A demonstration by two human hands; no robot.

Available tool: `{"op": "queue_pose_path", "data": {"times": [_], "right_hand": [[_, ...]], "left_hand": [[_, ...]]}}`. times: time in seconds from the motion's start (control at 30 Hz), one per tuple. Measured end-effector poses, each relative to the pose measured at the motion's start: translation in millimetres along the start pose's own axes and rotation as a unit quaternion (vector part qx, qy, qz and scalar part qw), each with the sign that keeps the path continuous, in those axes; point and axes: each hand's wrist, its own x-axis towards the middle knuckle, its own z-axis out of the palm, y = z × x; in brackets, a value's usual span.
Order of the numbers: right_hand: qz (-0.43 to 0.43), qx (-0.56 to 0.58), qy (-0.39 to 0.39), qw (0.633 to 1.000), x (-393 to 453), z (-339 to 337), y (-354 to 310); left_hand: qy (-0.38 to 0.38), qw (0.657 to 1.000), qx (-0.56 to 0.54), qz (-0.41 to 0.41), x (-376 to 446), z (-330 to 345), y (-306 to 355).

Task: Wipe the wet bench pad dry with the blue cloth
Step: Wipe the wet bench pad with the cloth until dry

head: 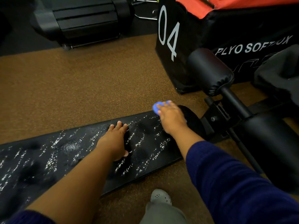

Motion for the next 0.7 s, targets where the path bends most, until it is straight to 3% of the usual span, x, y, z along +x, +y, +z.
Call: {"op": "queue_pose_path", "data": {"times": [0.07, 0.1, 0.27, 0.37, 0.47, 0.6, 0.63, 0.7], "right_hand": [[-0.092, 0.056, -0.032, 0.994, -2, 0, -10], [-0.098, 0.069, -0.031, 0.992, -1, -2, -6], [0.036, -0.053, -0.030, 0.998, 16, -5, -1], [-0.071, 0.021, -0.043, 0.996, 5, -7, -37], [-0.137, 0.081, -0.048, 0.986, -15, -12, -26], [0.029, 0.007, 0.011, 1.000, -7, 4, -5], [0.041, -0.004, 0.018, 0.999, -8, 7, -13], [-0.028, 0.035, 0.007, 0.999, -19, 11, -28]], "left_hand": [[-0.001, 1.000, 0.000, 0.001, 0, 0, -1], [-0.001, 1.000, -0.001, 0.002, -1, 0, -1], [-0.002, 1.000, -0.004, 0.004, -2, -1, -1], [-0.005, 1.000, -0.004, 0.001, -1, -1, 0], [-0.003, 1.000, -0.010, 0.001, -1, -1, -1], [0.001, 1.000, -0.010, 0.002, -1, 0, -2], [0.001, 1.000, -0.009, 0.001, -2, 0, -2], [0.004, 1.000, -0.009, 0.001, -2, 0, -2]]}}
